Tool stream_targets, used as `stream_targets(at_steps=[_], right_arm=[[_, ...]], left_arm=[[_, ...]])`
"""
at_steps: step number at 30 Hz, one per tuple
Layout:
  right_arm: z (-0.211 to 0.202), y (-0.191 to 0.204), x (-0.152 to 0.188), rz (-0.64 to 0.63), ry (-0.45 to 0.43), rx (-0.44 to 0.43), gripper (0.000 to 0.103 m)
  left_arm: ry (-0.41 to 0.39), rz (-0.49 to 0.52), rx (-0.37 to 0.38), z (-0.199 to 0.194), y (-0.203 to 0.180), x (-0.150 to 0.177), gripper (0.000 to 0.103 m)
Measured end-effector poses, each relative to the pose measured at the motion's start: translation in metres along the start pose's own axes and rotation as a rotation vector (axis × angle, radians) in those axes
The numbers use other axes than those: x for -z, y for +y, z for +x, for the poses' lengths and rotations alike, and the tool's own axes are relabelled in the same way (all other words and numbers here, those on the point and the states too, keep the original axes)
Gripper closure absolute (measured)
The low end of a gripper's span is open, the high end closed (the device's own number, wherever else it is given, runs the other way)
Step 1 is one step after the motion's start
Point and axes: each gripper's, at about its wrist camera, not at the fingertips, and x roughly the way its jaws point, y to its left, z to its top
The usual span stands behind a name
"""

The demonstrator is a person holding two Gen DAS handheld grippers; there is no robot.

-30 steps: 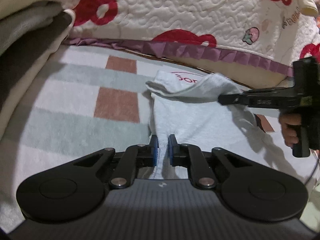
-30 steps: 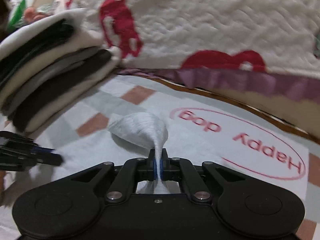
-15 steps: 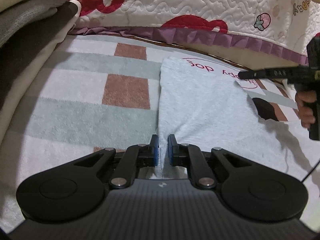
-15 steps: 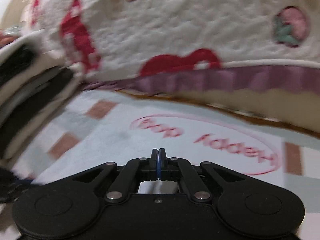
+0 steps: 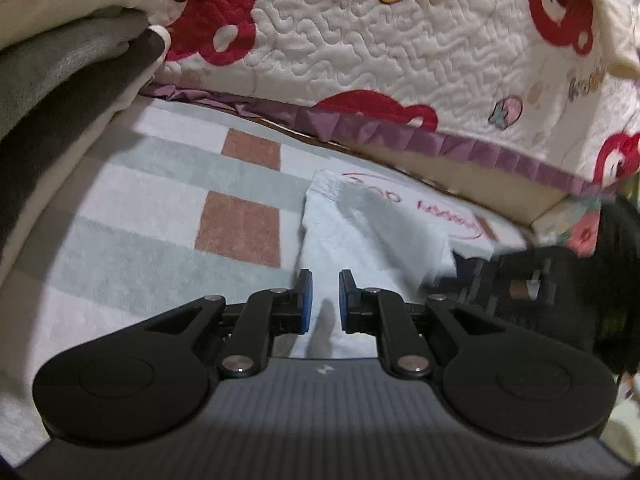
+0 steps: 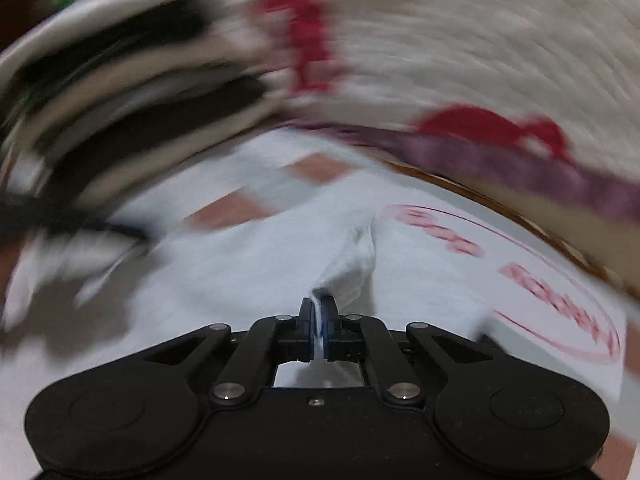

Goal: Fold clothes

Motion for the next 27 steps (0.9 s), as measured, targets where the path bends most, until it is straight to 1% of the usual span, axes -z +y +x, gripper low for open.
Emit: stream_targets(at_steps=[2, 3, 4, 5, 6, 7, 8, 10, 11, 12, 14, 16, 17, 18, 19, 20, 22, 25, 26, 27], right_arm=[[0.000, 0.025, 0.006, -0.136, 0.028, -0.009, 0.088], [-0.001, 0.035, 0.010, -0.195, 0.038, -0.008, 0.088], [-0.003, 0.041, 0.012, -0.224, 0.044, -0.021, 0.088], [-0.007, 0.037, 0.011, -0.200, 0.045, -0.059, 0.088], [-0.012, 0.034, 0.010, -0.175, 0.046, -0.096, 0.082], [-0.017, 0.030, 0.008, -0.150, 0.043, -0.127, 0.079], [-0.022, 0.024, 0.004, -0.124, 0.033, -0.145, 0.075], [-0.031, 0.011, -0.004, -0.071, 0.012, -0.177, 0.073], [-0.034, 0.002, -0.009, -0.035, 0.002, -0.185, 0.071], [-0.034, -0.008, -0.013, 0.007, 0.000, -0.198, 0.066], [-0.026, -0.025, -0.016, 0.077, 0.018, -0.227, 0.063], [-0.013, -0.042, -0.017, 0.133, 0.058, -0.265, 0.063], [-0.003, -0.047, -0.016, 0.142, 0.099, -0.299, 0.069], [0.005, -0.050, -0.014, 0.140, 0.129, -0.327, 0.083], [0.012, -0.051, -0.012, 0.131, 0.155, -0.338, 0.086], [0.018, -0.050, -0.010, 0.113, 0.166, -0.321, 0.082], [0.024, -0.049, -0.009, 0.108, 0.169, -0.306, 0.082], [0.028, -0.050, -0.010, 0.157, 0.151, -0.321, 0.073], [0.029, -0.051, -0.009, 0.172, 0.137, -0.333, 0.066], [0.031, -0.051, -0.008, 0.187, 0.123, -0.345, 0.056]], left_arm=[[0.014, -0.029, 0.008, 0.001, 0.004, 0.000, 0.091], [0.020, -0.033, 0.005, 0.002, 0.005, 0.001, 0.091], [0.025, -0.031, 0.000, 0.003, 0.005, 0.002, 0.091], [0.030, -0.029, -0.004, 0.004, 0.005, 0.003, 0.091], [0.035, -0.026, -0.009, 0.004, 0.005, 0.003, 0.091], [0.040, -0.024, -0.012, 0.005, 0.005, 0.004, 0.091], [0.041, -0.027, -0.007, 0.005, 0.005, 0.004, 0.091], [0.043, -0.033, 0.002, 0.005, 0.006, 0.003, 0.091], [0.045, -0.035, 0.008, 0.005, 0.006, 0.003, 0.091], [0.047, -0.037, 0.014, 0.005, 0.006, 0.003, 0.091], [0.051, -0.038, 0.021, 0.006, 0.006, 0.004, 0.091], [0.057, -0.031, 0.022, 0.007, 0.005, 0.005, 0.091], [0.060, -0.026, 0.022, 0.007, 0.004, 0.005, 0.091], [0.063, -0.023, 0.023, 0.007, 0.004, 0.006, 0.091], [0.066, -0.021, 0.024, 0.007, 0.004, 0.006, 0.091], [0.068, -0.021, 0.023, 0.008, 0.004, 0.006, 0.091], [0.075, -0.021, 0.023, 0.009, 0.004, 0.007, 0.091], [0.085, -0.019, 0.025, 0.010, 0.004, 0.007, 0.091], [0.090, -0.015, 0.028, 0.011, 0.004, 0.008, 0.091], [0.094, -0.011, 0.030, 0.012, 0.003, 0.008, 0.091]])
